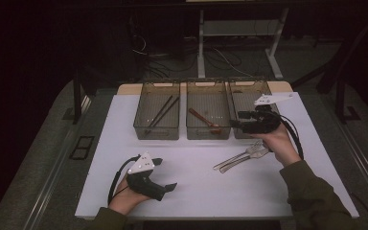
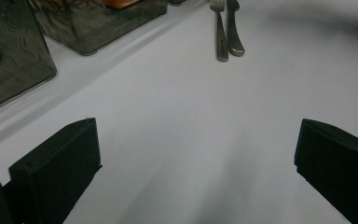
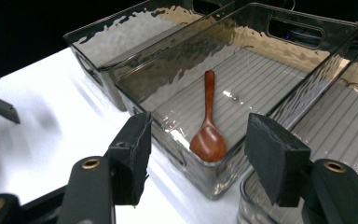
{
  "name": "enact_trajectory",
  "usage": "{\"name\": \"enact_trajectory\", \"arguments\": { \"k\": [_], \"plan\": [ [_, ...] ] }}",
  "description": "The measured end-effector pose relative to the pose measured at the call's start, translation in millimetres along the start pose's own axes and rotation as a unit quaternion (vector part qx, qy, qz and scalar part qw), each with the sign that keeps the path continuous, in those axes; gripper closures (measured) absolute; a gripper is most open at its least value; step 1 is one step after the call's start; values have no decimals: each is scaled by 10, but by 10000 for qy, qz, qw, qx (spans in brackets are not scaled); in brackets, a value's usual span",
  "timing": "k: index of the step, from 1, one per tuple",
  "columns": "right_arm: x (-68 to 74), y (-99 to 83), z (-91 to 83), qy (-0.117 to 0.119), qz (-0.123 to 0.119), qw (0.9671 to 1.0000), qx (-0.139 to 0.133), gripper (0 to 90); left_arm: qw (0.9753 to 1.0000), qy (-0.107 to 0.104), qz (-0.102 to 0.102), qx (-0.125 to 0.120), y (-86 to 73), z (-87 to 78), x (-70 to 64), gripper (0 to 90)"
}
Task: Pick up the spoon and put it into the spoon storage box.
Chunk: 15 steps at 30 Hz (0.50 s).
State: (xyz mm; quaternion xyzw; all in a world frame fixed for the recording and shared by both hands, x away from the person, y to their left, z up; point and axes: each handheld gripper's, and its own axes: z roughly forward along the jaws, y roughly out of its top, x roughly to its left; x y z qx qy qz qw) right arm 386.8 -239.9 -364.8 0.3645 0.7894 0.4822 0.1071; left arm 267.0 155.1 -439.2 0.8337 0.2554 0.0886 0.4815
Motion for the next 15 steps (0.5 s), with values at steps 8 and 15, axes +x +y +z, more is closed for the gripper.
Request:
{"name": "enact_trajectory", "arguments": {
  "k": [8, 15],
  "plan": [
    [21, -144, -167, 24, -55, 10000, -11, 397, 10000, 4, -39, -2, -12, -6, 14, 0],
    [10, -310, -323, -11, -40, 10000, 51, 397, 10000, 16, -46, -2, -14, -3, 18, 0]
  ]
}}
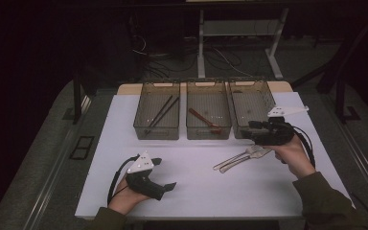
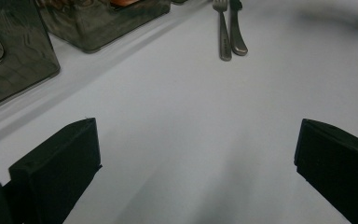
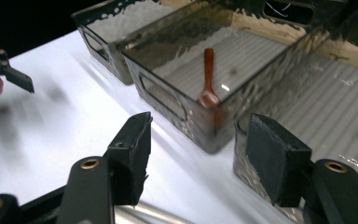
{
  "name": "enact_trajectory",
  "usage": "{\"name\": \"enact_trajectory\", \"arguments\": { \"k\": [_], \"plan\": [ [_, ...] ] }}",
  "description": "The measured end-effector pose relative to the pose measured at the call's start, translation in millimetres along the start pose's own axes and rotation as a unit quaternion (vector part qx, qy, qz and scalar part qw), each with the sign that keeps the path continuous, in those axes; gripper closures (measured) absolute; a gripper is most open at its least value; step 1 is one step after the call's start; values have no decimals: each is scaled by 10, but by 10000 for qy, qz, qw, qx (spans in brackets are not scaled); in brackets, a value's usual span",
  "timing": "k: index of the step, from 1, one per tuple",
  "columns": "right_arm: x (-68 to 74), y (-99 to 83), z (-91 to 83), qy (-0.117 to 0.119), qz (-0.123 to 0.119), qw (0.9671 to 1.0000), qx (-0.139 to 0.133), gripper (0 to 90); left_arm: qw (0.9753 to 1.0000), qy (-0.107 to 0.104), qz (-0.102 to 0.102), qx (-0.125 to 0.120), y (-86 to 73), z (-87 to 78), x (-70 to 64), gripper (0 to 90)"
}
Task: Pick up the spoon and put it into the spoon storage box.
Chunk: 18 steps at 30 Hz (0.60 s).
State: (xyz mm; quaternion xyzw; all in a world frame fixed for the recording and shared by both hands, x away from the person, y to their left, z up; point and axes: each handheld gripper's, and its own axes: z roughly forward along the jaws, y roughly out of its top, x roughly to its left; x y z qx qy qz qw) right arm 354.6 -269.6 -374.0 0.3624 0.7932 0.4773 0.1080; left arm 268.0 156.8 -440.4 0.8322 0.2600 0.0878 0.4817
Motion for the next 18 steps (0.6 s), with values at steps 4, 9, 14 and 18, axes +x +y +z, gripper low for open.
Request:
{"name": "enact_trajectory", "arguments": {
  "k": [4, 9, 14, 18],
  "plan": [
    [-22, -101, -69, -80, 9, 9999, 68, 397, 10000, 11, 13, 0, 4, -3, -7, 0],
    [-70, -213, -158, -232, 0, 9997, 117, 419, 10000, 27, 36, 4, 6, 0, -22, 0],
    [-128, -325, -225, -356, 60, 9991, 212, 440, 10000, 22, 53, 16, 9, 3, -32, 0],
    [-188, -420, -256, -489, 96, 9982, 336, 470, 10000, 27, 49, 22, 11, 3, -38, 0]
  ]
}}
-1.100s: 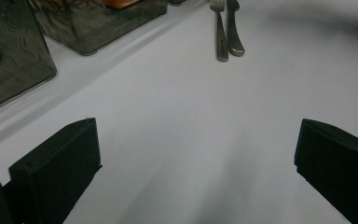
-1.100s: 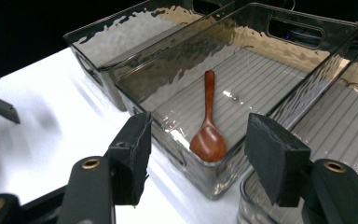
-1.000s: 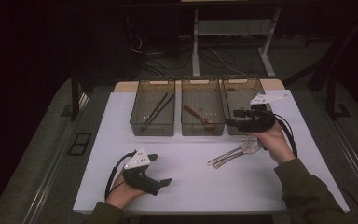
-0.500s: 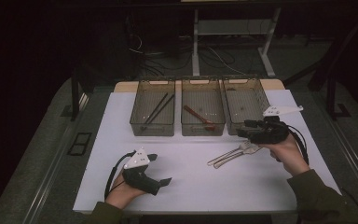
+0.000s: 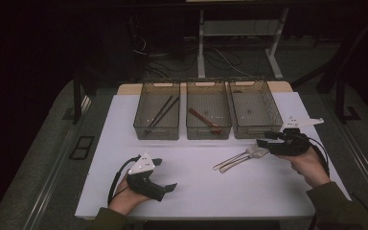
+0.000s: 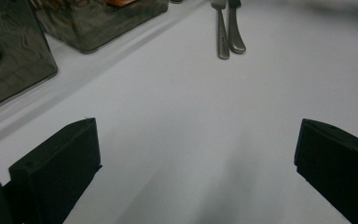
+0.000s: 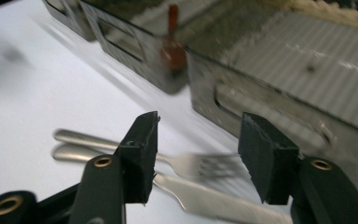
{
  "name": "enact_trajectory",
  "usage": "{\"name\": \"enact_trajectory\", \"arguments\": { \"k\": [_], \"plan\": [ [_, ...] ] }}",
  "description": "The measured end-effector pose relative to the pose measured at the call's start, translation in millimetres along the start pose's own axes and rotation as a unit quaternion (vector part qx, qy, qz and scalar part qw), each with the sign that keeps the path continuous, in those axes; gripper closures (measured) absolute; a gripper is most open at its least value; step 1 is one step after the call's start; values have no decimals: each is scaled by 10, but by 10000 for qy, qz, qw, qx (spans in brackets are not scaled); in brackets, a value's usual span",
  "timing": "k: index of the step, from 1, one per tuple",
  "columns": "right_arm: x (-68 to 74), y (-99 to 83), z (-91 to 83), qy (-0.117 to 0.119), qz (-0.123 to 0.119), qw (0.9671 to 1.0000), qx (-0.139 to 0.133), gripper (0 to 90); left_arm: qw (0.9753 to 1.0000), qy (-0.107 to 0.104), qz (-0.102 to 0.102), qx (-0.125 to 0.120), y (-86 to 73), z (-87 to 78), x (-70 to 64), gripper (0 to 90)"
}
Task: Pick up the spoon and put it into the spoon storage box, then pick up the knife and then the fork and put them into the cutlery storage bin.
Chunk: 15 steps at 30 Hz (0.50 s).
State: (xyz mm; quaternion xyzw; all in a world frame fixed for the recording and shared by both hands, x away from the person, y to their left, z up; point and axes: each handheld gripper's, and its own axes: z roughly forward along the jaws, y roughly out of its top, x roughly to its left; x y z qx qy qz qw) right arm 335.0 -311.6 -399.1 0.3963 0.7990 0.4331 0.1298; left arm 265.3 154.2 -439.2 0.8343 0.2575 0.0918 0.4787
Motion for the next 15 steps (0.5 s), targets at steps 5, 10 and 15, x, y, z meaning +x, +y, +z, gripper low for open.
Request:
{"name": "enact_trajectory", "arguments": {
  "k": [5, 10, 15],
  "plan": [
    [-120, -111, -5, -146, 111, 9997, 169, 564, 10000, 2, 7, 4, 1, 1, -1, 0],
    [-261, -184, 50, -319, 226, 9983, 426, 729, 10000, -1, 23, 11, -3, 5, 13, 0],
    [-351, -228, 141, -345, 336, 9966, 674, 835, 10000, -15, 18, 8, -1, 2, 21, 0]
  ]
}}
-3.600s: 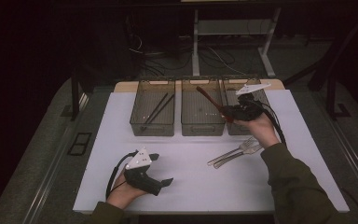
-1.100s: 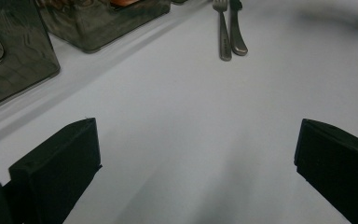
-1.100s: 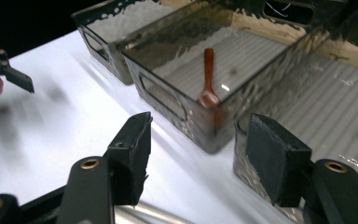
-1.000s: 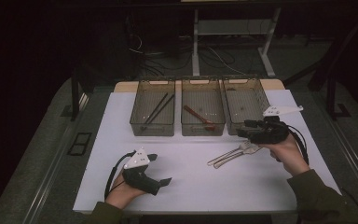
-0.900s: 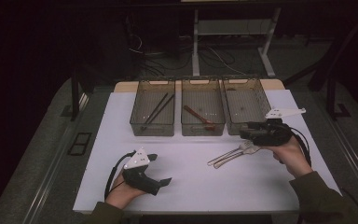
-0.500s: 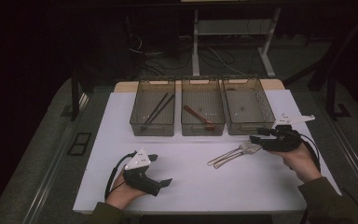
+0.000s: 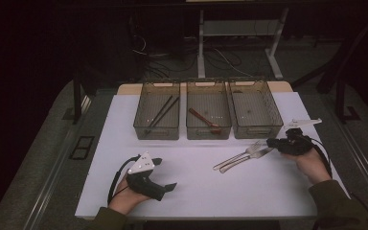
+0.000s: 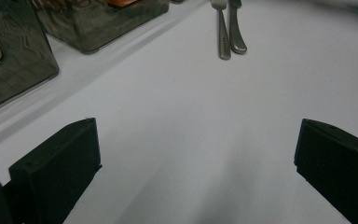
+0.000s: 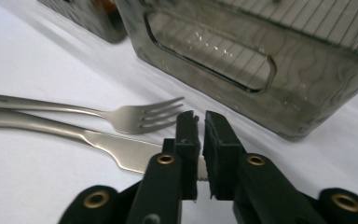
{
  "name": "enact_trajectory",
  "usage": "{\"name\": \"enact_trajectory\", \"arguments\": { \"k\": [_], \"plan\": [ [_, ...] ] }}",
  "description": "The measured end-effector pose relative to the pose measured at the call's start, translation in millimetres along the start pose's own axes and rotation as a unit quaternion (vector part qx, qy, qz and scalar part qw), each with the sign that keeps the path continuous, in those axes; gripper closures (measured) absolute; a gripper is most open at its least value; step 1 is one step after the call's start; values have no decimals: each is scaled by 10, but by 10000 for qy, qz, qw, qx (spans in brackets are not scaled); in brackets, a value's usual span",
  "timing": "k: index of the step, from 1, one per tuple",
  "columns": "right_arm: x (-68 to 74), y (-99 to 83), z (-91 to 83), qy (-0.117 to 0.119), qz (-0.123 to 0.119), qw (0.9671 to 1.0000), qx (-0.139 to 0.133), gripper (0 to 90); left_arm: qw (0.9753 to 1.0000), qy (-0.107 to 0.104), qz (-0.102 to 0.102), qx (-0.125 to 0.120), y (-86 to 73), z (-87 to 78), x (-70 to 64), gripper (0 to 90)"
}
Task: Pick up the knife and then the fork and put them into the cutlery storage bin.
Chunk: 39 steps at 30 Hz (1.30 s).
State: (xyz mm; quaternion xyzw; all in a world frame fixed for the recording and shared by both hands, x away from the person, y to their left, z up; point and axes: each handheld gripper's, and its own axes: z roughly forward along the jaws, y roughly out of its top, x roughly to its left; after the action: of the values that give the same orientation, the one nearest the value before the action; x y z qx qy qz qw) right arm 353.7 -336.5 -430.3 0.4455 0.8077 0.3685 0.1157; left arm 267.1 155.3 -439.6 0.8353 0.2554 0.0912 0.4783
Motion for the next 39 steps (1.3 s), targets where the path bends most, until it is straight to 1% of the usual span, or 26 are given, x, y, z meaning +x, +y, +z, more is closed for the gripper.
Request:
{"name": "enact_trajectory", "arguments": {
  "k": [2, 4, 5, 7, 10, 12, 19, 23, 33, 39],
  "plan": [
    [-6, 4, 48, -19, -8, 10000, 76, 864, 10000, 8, -12, -14, -2, 3, -15, 0],
    [-1, 18, 104, -19, -23, 9999, 141, 881, 10000, 11, 29, 17, -1, 2, -22, 0],
    [-4, 24, 131, -26, -58, 9998, 164, 884, 10000, 10, 28, 19, 2, 5, -24, 0],
    [-4, 35, 184, -20, -49, 9998, 205, 886, 10000, 18, 13, 17, 4, 13, -23, 0],
    [-12, 39, 265, -29, -71, 9994, 323, 887, 10000, 11, 20, 51, 3, 18, -25, 0],
    [-4, 33, 294, -51, -94, 9991, 400, 887, 10000, 18, 13, 27, 2, 14, -27, 0],
    [14, 22, 263, -25, -138, 9987, 484, 889, 10000, 19, 29, 19, 1, 7, -32, 0],
    [19, 4, 235, 39, -182, 9984, 542, 889, 10000, 17, 30, 27, 0, 8, -30, 0],
    [126, -50, 150, 120, -373, 9963, 771, 889, 10000, 10, 14, 23, -1, 13, -34, 0],
    [196, -105, 93, 228, -382, 9956, 819, 889, 10000, 8, 19, 18, -2, 7, -32, 0]
  ]
}}
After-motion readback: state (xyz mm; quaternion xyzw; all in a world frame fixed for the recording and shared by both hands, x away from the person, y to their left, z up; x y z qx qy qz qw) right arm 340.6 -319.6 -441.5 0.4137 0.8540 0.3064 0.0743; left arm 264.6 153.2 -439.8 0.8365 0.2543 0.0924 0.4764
